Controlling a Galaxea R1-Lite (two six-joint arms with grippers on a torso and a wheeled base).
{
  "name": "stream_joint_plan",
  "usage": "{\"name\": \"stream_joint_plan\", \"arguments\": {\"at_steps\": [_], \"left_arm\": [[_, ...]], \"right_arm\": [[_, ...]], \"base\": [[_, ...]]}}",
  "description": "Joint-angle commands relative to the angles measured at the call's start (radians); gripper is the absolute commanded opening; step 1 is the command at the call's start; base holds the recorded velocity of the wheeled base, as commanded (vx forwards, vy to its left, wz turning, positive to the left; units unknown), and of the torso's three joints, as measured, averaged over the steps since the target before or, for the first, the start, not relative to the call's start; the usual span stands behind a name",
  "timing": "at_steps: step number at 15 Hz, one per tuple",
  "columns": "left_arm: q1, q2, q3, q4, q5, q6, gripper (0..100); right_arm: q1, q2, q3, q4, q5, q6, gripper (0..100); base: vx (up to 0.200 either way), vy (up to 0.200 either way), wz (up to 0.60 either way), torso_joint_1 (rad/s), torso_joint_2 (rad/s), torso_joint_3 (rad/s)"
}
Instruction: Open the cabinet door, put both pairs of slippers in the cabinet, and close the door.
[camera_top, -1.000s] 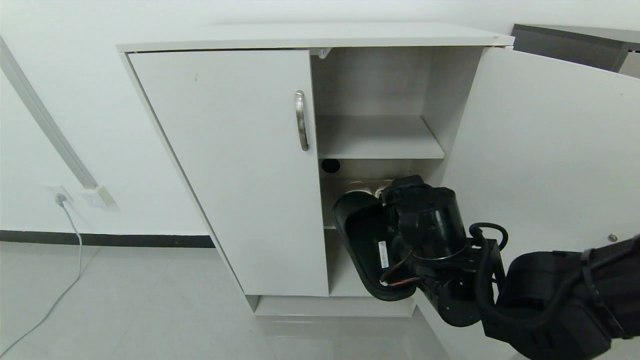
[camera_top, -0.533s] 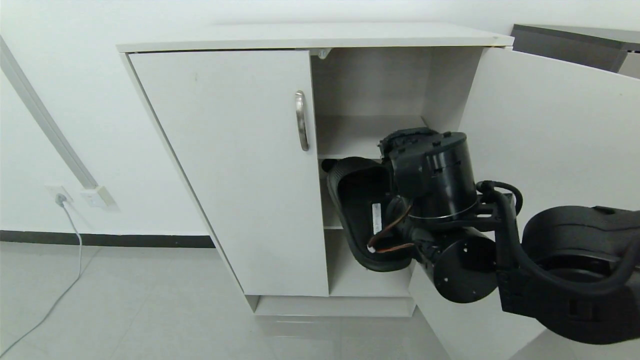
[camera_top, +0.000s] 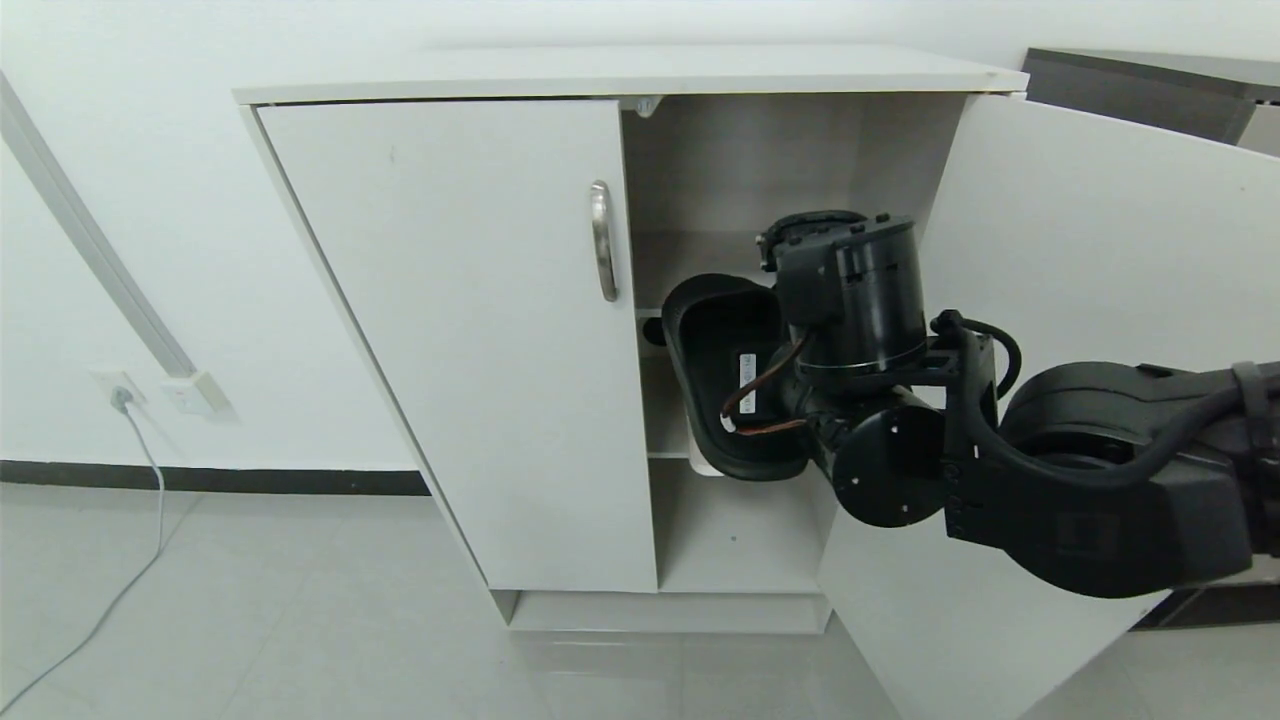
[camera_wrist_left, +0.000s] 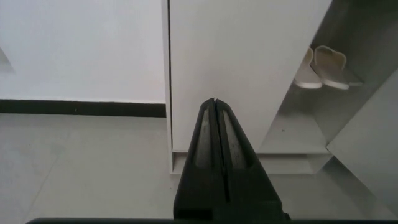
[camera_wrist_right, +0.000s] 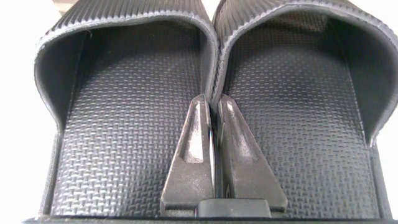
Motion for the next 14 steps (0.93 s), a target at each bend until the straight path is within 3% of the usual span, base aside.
{"name": "stream_joint_plan", "arguments": {"at_steps": [1, 6, 14], "left_arm": [[0.000, 0.001, 0.000, 0.000, 0.000, 0.000, 0], [0.000, 0.001, 0.000, 0.000, 0.000, 0.000, 0], [0.000, 0.001, 0.000, 0.000, 0.000, -0.001, 0]], "right_arm": [[-0.010, 0.013, -0.016, 0.001, 0.000, -0.004, 0], [-0.014, 0.030, -0.032, -0.002, 0.000, -0.004, 0], [-0.051, 0.110, -0.116, 0.002, 0.008, -0.005, 0]], "base": [[0.200, 0.000, 0.00, -0.002, 0.00, 0.002], [0.200, 0.000, 0.00, 0.001, 0.01, 0.005], [0.000, 0.000, 0.00, 0.000, 0.00, 0.000]]}}
